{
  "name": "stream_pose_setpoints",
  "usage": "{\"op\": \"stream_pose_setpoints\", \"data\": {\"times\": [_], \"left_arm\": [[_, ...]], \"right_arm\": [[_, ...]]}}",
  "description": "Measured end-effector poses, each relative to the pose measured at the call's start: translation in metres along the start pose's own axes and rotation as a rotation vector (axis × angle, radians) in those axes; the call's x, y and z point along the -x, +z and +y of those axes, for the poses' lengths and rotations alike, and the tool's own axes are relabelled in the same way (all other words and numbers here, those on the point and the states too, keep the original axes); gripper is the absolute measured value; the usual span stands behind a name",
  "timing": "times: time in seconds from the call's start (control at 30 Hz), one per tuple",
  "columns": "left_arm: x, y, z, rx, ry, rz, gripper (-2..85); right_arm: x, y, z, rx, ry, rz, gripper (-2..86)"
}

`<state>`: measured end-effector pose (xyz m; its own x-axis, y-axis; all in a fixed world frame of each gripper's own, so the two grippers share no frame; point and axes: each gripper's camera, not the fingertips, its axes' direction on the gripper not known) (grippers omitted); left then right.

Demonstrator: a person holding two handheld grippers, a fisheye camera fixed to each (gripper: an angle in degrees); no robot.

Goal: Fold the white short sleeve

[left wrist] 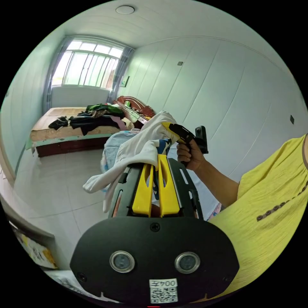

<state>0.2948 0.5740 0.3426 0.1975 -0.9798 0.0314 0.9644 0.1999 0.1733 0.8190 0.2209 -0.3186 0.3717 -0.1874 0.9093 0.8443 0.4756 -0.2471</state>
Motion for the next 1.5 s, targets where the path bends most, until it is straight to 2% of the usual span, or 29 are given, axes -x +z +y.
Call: {"op": "stream_pose_setpoints", "data": {"times": [0.2, 0.37, 0.57, 0.83, 0.97, 1.1, 1.2, 1.37, 1.5], "left_arm": [[0.023, -0.22, 0.182, -0.064, -0.243, -0.171, 4.2], [0.023, -0.4, 0.341, -0.163, -0.42, -0.387, 4.2], [0.055, -0.561, 0.502, -0.329, -0.685, -0.462, 4.2], [0.127, -0.738, 0.648, -0.513, -0.856, -0.491, 4.2], [0.166, -0.815, 0.681, -0.509, -0.853, -0.564, 4.2], [0.201, -0.859, 0.712, -0.497, -0.832, -0.489, 4.2], [0.236, -0.869, 0.77, -0.488, -0.924, -0.394, 4.1], [0.289, -0.816, 0.91, -0.439, -1.163, -0.142, 4.0], [0.299, -0.78, 0.973, -0.444, -1.245, -0.011, 3.9]], "right_arm": [[0.13, 0.214, 0.049, 0.182, -0.01, -0.207, 4.1], [0.24, 0.419, 0.104, 0.379, 0.021, -0.447, 4.2], [0.372, 0.649, 0.155, 0.675, -0.034, -0.585, 4.2], [0.514, 0.91, 0.193, 0.863, -0.064, -0.732, 4.2], [0.578, 1.023, 0.189, 0.883, -0.073, -0.785, 4.1], [0.614, 1.092, 0.183, 0.877, -0.107, -0.783, 4.2], [0.614, 1.135, 0.199, 0.924, -0.082, -0.689, 4.1], [0.578, 1.168, 0.269, 1.098, -0.039, -0.448, 4.2], [0.56, 1.174, 0.3, 1.156, 0.023, -0.336, 4.3]]}}
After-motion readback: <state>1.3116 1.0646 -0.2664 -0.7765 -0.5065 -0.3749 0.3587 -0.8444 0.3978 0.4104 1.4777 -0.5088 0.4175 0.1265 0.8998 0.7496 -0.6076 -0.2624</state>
